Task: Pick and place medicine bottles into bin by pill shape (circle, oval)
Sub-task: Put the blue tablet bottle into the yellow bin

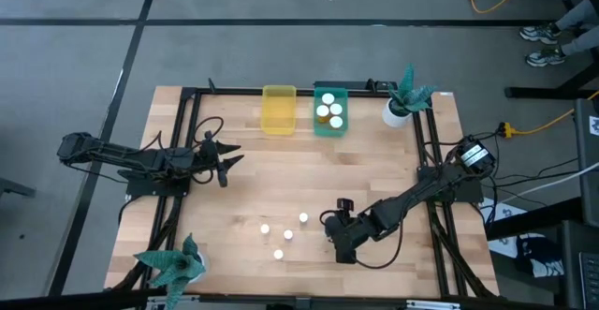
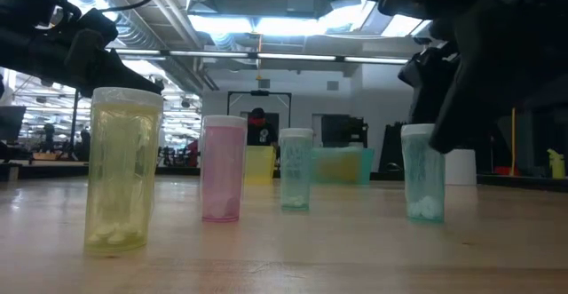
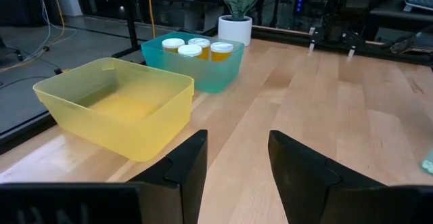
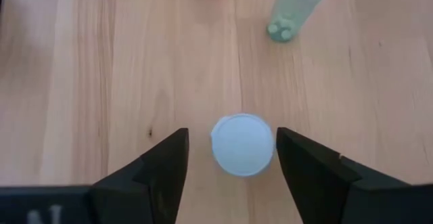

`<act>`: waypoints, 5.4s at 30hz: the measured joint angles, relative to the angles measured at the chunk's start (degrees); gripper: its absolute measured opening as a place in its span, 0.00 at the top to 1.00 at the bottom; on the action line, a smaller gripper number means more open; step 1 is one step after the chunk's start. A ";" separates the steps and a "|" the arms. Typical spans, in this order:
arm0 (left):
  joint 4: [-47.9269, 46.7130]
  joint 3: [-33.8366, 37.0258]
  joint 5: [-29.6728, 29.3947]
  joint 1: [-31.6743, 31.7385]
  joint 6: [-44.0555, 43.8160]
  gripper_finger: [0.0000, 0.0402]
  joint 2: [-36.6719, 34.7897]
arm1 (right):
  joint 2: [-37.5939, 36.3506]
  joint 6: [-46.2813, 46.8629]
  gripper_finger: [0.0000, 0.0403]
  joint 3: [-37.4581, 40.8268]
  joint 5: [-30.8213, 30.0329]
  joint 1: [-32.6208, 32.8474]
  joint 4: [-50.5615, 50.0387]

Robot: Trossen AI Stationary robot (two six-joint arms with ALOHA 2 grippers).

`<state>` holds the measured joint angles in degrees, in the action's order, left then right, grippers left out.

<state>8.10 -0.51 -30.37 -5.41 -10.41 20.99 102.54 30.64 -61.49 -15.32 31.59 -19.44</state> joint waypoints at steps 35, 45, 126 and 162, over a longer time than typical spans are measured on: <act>-0.01 0.02 0.00 0.00 0.02 0.63 -0.02 | -0.13 -6.82 0.70 -11.94 -6.55 -4.52 -10.83; 0.01 -0.01 0.00 0.00 0.02 0.63 0.00 | -0.22 -23.56 0.71 -32.12 -11.37 -18.06 -16.25; 0.06 0.02 -0.22 0.04 3.41 0.63 0.00 | 21.64 -35.42 0.64 -34.80 21.39 -53.46 -5.11; 0.04 0.00 -0.22 0.02 3.37 0.63 -0.02 | 21.57 -40.15 0.63 -34.77 18.82 -53.16 -5.71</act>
<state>8.14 -0.51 -30.59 -5.38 -7.05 20.97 124.11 -9.51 -96.27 3.50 -21.56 -25.15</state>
